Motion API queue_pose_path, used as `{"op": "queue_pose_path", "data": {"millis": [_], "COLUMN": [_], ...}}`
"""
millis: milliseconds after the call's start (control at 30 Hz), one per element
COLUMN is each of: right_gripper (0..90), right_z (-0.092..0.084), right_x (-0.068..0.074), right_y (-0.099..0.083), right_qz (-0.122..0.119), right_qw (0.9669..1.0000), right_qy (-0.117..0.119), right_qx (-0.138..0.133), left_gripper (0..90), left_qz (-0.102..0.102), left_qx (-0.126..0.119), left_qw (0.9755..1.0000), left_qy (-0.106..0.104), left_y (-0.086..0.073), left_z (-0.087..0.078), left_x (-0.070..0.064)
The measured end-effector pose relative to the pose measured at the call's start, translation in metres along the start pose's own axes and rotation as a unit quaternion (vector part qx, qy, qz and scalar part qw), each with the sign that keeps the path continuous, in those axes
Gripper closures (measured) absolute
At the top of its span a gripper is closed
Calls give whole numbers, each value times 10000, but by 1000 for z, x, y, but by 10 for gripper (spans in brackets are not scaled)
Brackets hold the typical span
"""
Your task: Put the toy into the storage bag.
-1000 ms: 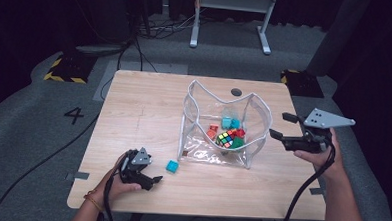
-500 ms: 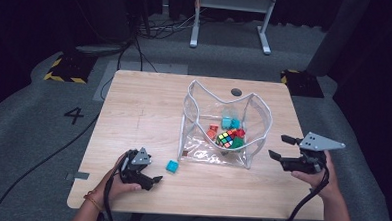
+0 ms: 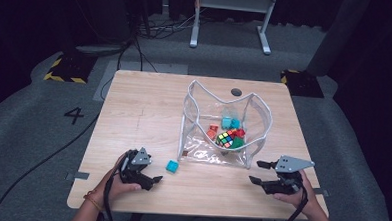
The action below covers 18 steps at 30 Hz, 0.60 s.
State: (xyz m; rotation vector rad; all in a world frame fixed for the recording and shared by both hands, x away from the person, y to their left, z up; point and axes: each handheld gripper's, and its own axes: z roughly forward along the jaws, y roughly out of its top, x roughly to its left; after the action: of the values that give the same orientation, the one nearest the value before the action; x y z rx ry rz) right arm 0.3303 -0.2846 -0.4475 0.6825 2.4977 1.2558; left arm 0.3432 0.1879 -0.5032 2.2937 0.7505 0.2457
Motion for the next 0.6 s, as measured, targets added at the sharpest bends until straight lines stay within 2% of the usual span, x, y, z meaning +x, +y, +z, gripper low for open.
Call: {"op": "queue_pose_path", "data": {"millis": [33, 67, 200, 300, 333, 367, 400, 433, 467, 500, 533, 567, 600], "right_gripper": [377, 388, 406, 413, 413, 413, 413, 413, 414, 415, 414, 413, 410], "right_z": [0, 10, 26, 42, 49, 49, 60, 60, 74, 80, 84, 91, 100], "right_x": [0, 6, 11, 16, 19, 19, 23, 23, 28, 29, 33, 37, 40], "right_y": [0, -2, 0, 6, 8, 8, 13, 13, 19, 21, 23, 26, 31], "right_qz": [0, -61, -27, -42, -129, -129, -163, -163, -171, -307, -206, -233, -389], "right_qw": [10000, 9999, 9996, 9991, 9989, 9989, 9984, 9984, 9976, 9972, 9972, 9971, 9960], "right_qy": [0, 109, 281, 429, 456, 456, 548, 548, 665, 679, 709, 703, 801], "right_qx": [0, 71, 17, -28, -51, -51, -43, -43, 5, 41, 124, 160, 51], "left_gripper": [118, 118, 119, 119, 119, 119, 119, 119, 120, 120, 121, 121, 122], "left_qz": [0, -5, 23, -7, 5, 5, 50, 50, 26, 27, 21, 1, -4], "left_qx": [0, -1, 0, -2, 8, 8, -15, -15, -3, -2, -1, 3, -5], "left_qw": [10000, 10000, 10000, 10000, 10000, 10000, 10000, 10000, 10000, 10000, 10000, 10000, 10000], "left_qy": [0, 11, 8, 31, 26, 26, 43, 43, 31, 31, 30, 22, 26], "left_y": [0, 0, 0, -1, -1, -1, -1, -1, -1, -1, -1, -1, -1], "left_z": [0, 0, -1, -1, -1, -1, -1, -1, -1, -1, -1, -1, -2], "left_x": [0, 0, 0, 0, 0, 0, 1, 1, 1, 1, 0, 0, 0]}}
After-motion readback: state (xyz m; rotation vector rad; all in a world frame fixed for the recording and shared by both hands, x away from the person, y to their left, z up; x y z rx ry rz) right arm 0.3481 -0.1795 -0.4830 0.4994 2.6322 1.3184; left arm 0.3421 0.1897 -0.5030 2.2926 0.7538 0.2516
